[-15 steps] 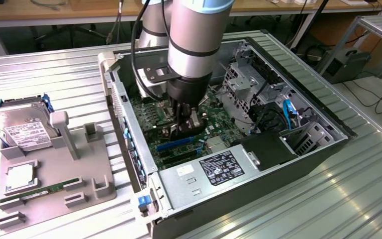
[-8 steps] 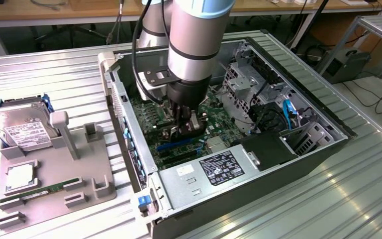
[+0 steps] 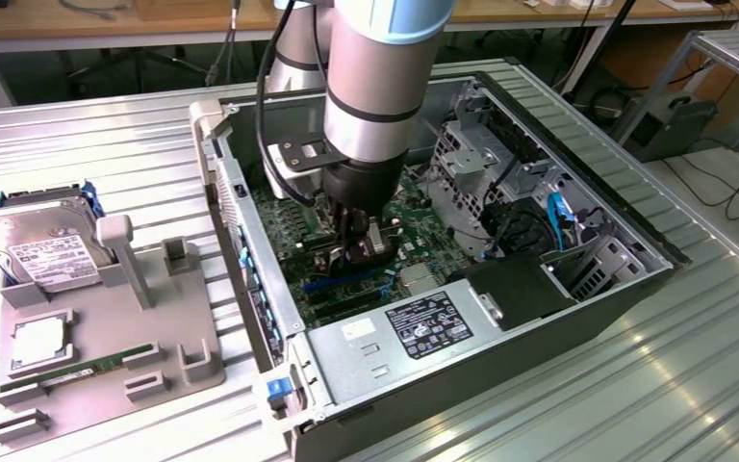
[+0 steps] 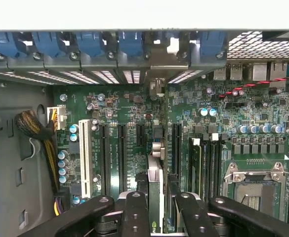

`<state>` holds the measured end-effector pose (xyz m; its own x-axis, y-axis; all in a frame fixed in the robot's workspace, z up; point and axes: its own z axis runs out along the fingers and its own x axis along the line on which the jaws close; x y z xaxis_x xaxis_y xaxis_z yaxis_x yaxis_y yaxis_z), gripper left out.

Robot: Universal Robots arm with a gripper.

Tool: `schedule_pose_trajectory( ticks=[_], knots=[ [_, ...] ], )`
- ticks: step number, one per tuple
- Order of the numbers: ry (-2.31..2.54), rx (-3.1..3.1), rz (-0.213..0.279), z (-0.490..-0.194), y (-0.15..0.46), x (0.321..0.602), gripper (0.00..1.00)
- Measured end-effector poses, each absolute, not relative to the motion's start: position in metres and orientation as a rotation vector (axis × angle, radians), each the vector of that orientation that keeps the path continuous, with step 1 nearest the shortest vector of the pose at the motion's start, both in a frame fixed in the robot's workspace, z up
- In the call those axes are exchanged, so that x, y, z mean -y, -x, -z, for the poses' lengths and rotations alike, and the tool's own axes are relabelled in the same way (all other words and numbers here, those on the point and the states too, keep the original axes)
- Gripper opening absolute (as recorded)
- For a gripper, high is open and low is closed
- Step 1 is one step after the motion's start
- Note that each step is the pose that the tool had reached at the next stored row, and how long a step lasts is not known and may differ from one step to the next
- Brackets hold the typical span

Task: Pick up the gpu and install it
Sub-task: 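Insert the gpu into the slot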

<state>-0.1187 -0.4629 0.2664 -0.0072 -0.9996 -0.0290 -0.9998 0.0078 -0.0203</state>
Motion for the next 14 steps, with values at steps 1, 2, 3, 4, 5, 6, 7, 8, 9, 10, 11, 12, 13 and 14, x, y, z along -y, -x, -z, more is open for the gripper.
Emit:
schedule_pose_trajectory(
  ticks=[1,2,3,4,5,6,7,8,9,10,11,12,13,14],
  knots=[
    [2.188,-2.205,-0.009,-0.2664,0.1187,0.4628,0.26],
    [2.188,-2.205,-0.010,-0.2662,0.1187,0.4627,0.26],
    [2.188,-2.205,-0.010,-0.2661,0.1187,0.4623,0.26],
    [2.188,-2.205,-0.010,-0.2661,0.1187,0.4619,0.26],
    [2.188,-2.205,-0.010,-0.2661,0.1188,0.4614,0.26],
    [2.188,-2.205,-0.010,-0.2660,0.1188,0.4609,0.26],
    [2.188,-2.205,-0.010,-0.2659,0.1189,0.4604,0.26],
    [2.188,-2.205,-0.010,-0.2659,0.1191,0.4599,0.26],
    [2.188,-2.205,-0.010,-0.2658,0.1194,0.4595,0.26],
    [2.188,-2.205,-0.010,-0.2658,0.1197,0.4589,0.26],
    [2.188,-2.205,-0.010,-0.2657,0.1200,0.4584,0.26],
    [2.188,-2.204,-0.010,-0.2657,0.1202,0.4583,0.26],
    [2.188,-2.204,-0.010,-0.2657,0.1203,0.4583,0.26],
    [2.189,-2.204,-0.010,-0.2657,0.1205,0.4582,0.26]
  ],
)
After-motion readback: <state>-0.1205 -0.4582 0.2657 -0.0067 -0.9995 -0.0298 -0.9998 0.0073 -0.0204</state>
